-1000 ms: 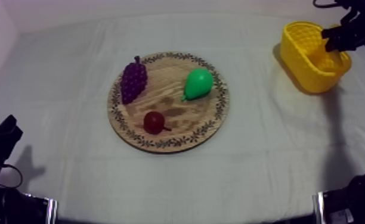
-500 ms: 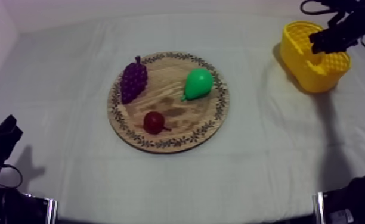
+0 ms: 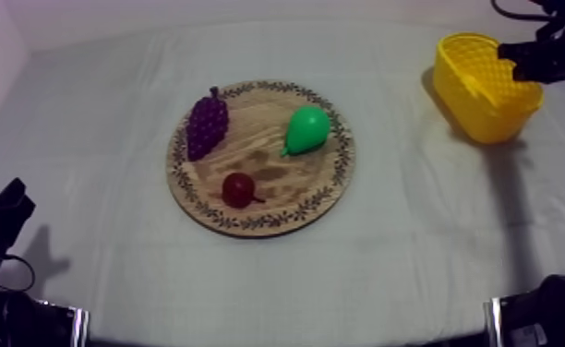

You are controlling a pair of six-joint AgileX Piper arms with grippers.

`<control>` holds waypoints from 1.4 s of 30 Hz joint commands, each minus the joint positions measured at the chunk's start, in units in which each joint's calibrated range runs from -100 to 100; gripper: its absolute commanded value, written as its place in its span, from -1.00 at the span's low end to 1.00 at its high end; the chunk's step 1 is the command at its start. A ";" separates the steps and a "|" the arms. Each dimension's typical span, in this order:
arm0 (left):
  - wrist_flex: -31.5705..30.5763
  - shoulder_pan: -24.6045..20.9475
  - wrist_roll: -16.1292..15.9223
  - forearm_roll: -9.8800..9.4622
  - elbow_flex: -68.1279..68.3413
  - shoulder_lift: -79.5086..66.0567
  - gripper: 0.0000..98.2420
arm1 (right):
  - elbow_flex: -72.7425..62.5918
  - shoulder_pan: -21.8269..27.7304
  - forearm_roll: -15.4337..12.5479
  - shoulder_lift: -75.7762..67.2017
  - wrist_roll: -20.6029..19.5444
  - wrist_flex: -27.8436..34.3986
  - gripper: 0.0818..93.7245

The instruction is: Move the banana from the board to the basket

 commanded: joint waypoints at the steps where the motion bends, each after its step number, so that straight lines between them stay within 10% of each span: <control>1: -0.01 -0.01 0.01 -0.03 -0.01 -0.05 -1.00 | 5.23 -0.17 0.91 -8.57 -1.89 -0.49 -0.98; 21: -0.01 -0.01 0.01 -0.03 -0.01 -0.05 -1.00 | 47.22 -1.52 14.07 -58.22 -14.51 -4.75 -0.99; 42: -0.01 -0.01 0.01 -0.03 -0.01 -0.05 -1.00 | 59.40 -1.22 7.74 -86.10 -5.08 1.23 -0.99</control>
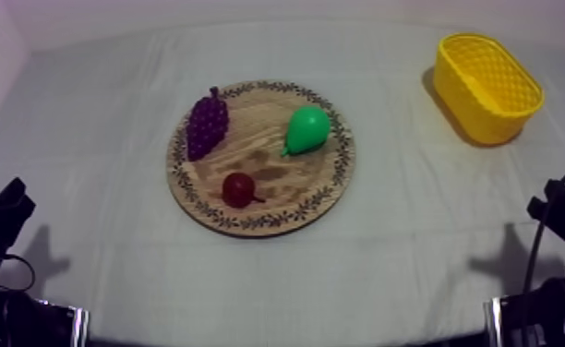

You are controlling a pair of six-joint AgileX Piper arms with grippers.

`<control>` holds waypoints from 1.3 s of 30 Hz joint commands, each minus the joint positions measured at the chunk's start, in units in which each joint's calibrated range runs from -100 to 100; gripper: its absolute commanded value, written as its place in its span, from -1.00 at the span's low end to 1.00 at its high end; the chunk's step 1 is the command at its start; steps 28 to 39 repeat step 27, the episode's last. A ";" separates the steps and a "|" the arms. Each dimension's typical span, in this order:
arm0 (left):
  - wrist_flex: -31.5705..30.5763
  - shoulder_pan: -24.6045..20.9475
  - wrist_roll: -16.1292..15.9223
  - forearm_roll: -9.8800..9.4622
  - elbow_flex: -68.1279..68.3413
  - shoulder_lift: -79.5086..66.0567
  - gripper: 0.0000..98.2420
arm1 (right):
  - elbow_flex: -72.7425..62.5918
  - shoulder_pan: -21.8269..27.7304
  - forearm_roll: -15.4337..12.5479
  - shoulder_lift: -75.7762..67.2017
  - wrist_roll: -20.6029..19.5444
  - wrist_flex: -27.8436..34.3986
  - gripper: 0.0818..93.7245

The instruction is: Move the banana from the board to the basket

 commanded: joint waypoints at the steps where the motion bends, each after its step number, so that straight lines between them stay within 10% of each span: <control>1: -0.01 -0.01 0.01 -0.03 -0.01 -0.05 -1.00 | 0.30 0.02 -0.55 -0.77 2.93 -1.07 -0.99; 7: -0.01 -0.01 0.02 -0.03 -0.01 -0.05 -1.00 | 2.07 -0.25 -7.63 -1.45 16.09 -8.24 -0.99; 39: -0.01 -0.01 0.01 -0.03 -0.01 -0.05 -1.00 | 2.40 -0.05 -9.06 -1.54 14.09 -9.83 -0.99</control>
